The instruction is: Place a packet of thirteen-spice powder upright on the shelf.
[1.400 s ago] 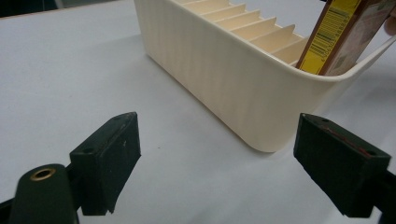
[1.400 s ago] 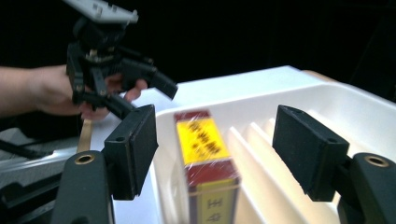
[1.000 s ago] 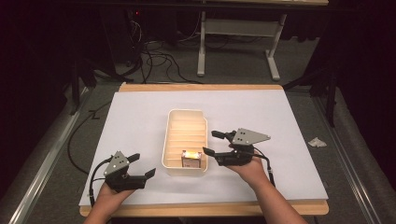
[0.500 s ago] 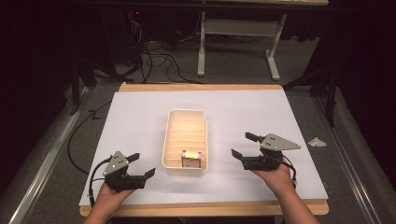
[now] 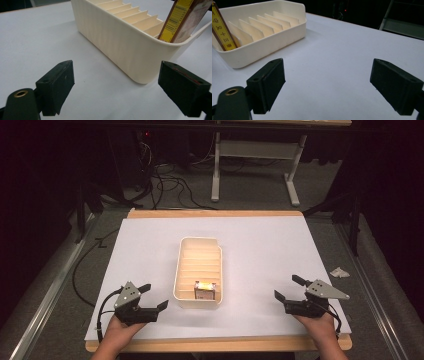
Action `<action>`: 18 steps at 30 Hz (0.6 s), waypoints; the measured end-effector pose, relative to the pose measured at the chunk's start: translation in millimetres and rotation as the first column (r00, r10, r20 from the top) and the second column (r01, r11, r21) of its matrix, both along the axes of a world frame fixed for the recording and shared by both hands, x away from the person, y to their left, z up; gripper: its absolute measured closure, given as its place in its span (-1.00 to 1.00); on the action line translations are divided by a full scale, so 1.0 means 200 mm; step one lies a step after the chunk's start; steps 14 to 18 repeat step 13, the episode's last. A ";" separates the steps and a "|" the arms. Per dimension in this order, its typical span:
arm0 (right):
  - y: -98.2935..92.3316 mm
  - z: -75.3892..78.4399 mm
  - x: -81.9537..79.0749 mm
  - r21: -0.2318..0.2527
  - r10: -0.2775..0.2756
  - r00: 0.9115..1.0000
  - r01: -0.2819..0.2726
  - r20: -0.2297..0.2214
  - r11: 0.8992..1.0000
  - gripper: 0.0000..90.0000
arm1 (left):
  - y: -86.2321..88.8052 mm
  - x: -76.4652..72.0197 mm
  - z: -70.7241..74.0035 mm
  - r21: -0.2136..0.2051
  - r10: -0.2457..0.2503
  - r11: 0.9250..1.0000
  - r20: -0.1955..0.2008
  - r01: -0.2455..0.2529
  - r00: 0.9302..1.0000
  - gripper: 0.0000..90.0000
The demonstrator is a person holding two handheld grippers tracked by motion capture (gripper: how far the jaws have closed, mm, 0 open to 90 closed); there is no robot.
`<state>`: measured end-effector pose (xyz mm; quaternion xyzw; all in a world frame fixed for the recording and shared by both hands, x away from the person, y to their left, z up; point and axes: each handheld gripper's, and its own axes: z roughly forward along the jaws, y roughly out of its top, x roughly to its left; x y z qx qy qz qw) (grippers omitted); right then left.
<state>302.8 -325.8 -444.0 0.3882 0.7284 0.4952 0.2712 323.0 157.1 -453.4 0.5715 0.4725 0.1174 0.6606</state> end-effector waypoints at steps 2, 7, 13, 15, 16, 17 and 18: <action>0.00 0.00 0.01 0.010 0.000 1.000 0.000 0.002 1.000 -0.73 | -0.01 0.00 0.00 -0.002 0.004 1.000 0.002 -0.004 1.000 -0.69; 0.02 -0.01 0.02 0.011 0.028 1.000 -0.028 0.000 1.000 -0.73 | -0.02 0.00 0.00 0.001 0.005 1.000 0.000 -0.005 1.000 -0.69; 0.02 -0.02 0.02 0.012 0.018 1.000 -0.018 -0.006 1.000 -0.73 | -0.02 0.00 -0.01 0.003 -0.006 1.000 -0.003 0.006 1.000 -0.69; 0.02 -0.02 0.02 0.012 0.018 1.000 -0.018 -0.006 1.000 -0.73 | -0.02 0.00 -0.01 0.003 -0.006 1.000 -0.003 0.006 1.000 -0.69; 0.02 -0.02 0.02 0.012 0.018 1.000 -0.018 -0.006 1.000 -0.73 | -0.02 0.00 -0.01 0.003 -0.006 1.000 -0.003 0.006 1.000 -0.69; 0.02 -0.02 0.02 0.012 0.018 1.000 -0.018 -0.006 1.000 -0.73 | -0.02 0.00 -0.01 0.003 -0.006 1.000 -0.003 0.006 1.000 -0.69; 0.02 -0.02 0.02 0.012 0.018 1.000 -0.018 -0.006 1.000 -0.73 | -0.02 0.00 -0.01 0.003 -0.006 1.000 -0.003 0.006 1.000 -0.69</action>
